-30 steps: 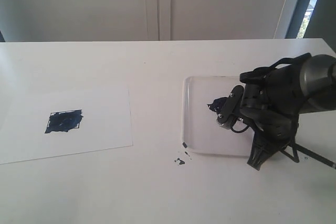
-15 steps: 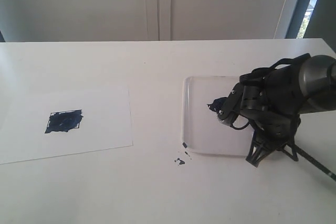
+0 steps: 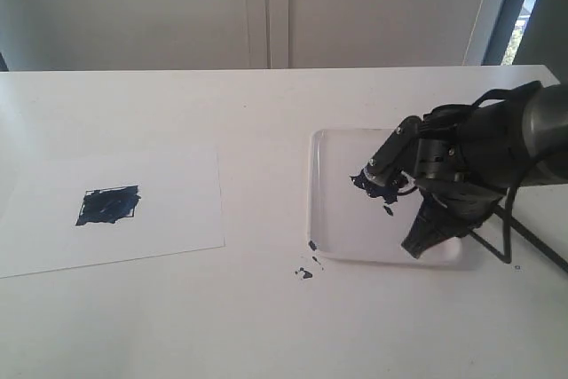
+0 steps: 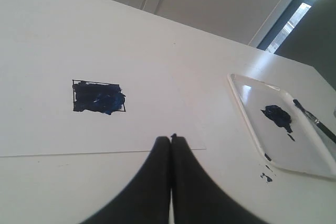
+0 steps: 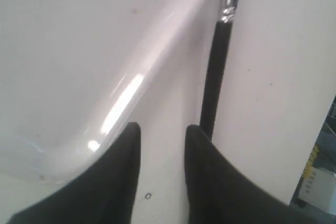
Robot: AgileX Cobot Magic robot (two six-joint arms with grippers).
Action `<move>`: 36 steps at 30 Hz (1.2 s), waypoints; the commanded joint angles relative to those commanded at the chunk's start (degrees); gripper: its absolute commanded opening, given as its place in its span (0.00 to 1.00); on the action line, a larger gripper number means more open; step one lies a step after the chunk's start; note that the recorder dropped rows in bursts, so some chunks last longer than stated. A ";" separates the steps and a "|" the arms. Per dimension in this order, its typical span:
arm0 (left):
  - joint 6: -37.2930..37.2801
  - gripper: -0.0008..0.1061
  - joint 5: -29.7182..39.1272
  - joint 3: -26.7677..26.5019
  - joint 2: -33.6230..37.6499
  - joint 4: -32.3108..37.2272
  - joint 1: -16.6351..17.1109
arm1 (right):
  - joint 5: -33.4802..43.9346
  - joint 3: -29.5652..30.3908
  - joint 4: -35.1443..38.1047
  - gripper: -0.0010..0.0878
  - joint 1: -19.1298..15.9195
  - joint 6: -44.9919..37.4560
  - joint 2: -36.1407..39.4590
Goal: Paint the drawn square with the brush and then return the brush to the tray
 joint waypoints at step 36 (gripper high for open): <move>0.03 0.01 15.69 0.00 0.00 -7.71 0.00 | 6.25 5.74 31.38 0.33 0.00 -11.60 -75.84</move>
